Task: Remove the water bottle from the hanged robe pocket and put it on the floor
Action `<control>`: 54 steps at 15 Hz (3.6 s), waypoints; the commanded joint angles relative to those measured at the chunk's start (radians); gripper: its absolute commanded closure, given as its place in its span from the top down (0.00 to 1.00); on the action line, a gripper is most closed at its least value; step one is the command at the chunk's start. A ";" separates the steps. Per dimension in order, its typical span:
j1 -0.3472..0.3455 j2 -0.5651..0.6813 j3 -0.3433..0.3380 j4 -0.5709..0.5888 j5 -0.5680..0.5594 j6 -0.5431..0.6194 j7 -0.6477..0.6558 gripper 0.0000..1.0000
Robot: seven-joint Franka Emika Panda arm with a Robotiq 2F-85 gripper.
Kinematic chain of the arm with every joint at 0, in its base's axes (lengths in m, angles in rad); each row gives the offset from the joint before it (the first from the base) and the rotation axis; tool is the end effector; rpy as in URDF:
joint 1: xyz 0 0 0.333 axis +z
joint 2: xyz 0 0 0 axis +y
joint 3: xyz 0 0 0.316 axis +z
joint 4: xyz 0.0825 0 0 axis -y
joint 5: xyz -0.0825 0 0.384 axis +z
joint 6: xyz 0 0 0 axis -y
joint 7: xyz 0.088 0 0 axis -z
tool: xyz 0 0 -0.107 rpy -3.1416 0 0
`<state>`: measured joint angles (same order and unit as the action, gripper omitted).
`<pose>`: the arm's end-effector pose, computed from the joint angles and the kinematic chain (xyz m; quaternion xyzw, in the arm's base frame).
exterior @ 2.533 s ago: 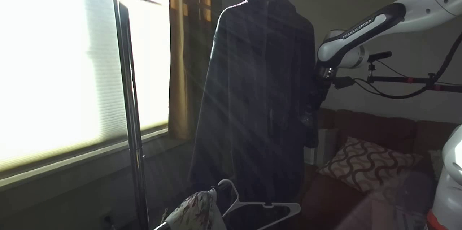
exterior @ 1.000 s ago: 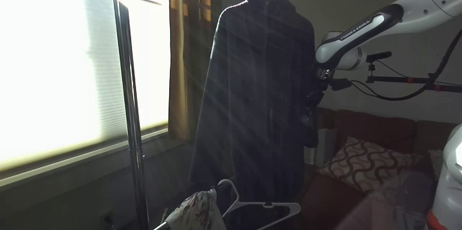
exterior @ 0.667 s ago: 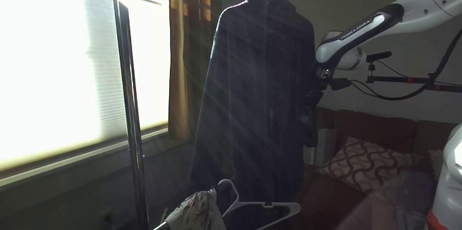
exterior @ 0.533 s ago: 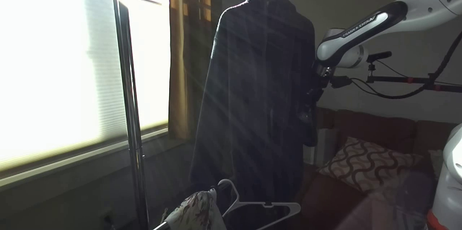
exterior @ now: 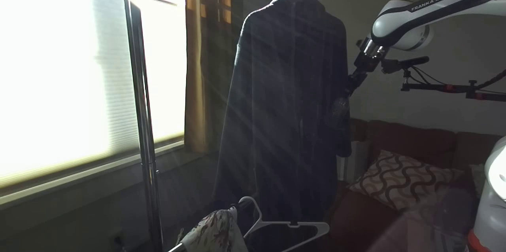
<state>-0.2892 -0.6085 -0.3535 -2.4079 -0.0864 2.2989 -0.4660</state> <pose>0.3201 -0.2692 0.5639 0.9688 -0.0596 0.2315 0.0661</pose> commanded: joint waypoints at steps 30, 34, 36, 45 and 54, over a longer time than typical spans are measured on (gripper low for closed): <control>0.499 -0.069 0.141 0.079 0.147 -0.531 -0.317 0.08; 0.595 0.081 0.242 0.131 0.245 -0.307 -0.381 0.08; 0.612 0.189 0.304 0.194 0.242 -0.198 -0.373 0.08; 0.536 0.491 0.416 0.424 0.202 -0.074 -0.303 0.31; 0.450 0.905 0.417 0.783 0.071 -0.003 0.070 0.08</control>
<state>0.1870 0.1261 0.0452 -1.7906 0.0579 2.3155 -0.5423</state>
